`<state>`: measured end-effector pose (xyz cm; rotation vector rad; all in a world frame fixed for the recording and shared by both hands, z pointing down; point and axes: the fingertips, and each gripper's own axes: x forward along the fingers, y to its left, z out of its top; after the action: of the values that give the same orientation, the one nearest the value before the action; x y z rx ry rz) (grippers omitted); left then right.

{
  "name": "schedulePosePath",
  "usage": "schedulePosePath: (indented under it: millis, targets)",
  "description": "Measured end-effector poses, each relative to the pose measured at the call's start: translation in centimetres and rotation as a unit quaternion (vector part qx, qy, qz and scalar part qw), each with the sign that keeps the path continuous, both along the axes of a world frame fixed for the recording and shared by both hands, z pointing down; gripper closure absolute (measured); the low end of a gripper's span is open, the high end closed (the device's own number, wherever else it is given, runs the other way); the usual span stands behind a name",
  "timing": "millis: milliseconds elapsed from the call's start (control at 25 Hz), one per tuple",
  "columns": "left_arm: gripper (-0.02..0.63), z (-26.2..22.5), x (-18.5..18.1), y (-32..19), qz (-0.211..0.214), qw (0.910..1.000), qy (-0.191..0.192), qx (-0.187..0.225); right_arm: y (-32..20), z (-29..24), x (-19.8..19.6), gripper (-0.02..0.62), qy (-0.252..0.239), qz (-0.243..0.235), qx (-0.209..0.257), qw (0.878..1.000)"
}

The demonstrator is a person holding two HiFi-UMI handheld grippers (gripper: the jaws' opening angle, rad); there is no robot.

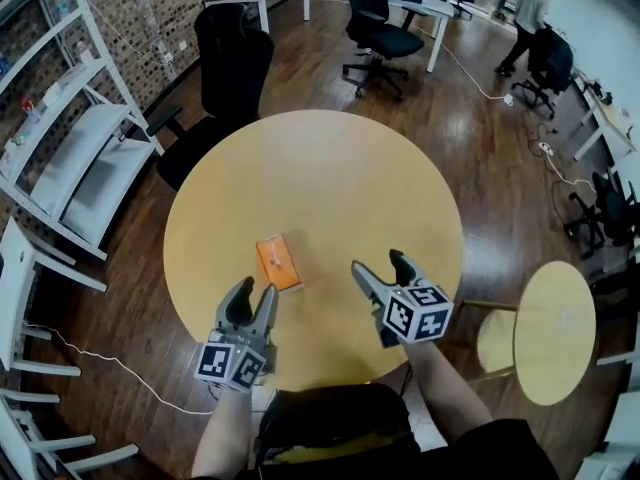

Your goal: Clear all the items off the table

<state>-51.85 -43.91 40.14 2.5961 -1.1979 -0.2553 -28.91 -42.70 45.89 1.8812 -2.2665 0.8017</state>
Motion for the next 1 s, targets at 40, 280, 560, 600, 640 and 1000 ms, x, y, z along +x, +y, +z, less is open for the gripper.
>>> schedulePosePath:
  millis: [40,280,560,600,640,1000]
  targets:
    - [0.412,-0.4,1.2,0.1,0.012,0.9999,0.006,0.001,1.5,-1.6,2.1,0.233,-0.015,0.026,0.029,0.999]
    - [0.418,-1.4,9.4,0.7,0.122,0.9920,0.021,0.023,11.7,-6.7,12.4,0.324,-0.018,0.181,0.122,0.976]
    - [0.442,-2.8,16.8,5.1,0.211,0.9763,0.031,0.038,22.6,-9.5,16.7,0.468,0.071,0.283,0.135,0.947]
    - [0.442,-3.1,17.3,5.7,0.224,0.9735,0.028,0.037,23.3,-9.8,16.9,0.492,0.071,0.296,0.141,0.942]
    - [0.443,-3.3,17.7,6.4,0.235,0.9711,0.025,0.036,24.0,-10.0,17.1,0.505,0.068,0.307,0.150,0.937]
    - [0.453,-5.0,28.0,12.8,0.261,0.9615,0.062,0.059,35.4,-12.7,26.3,0.591,0.125,0.376,0.222,0.891]
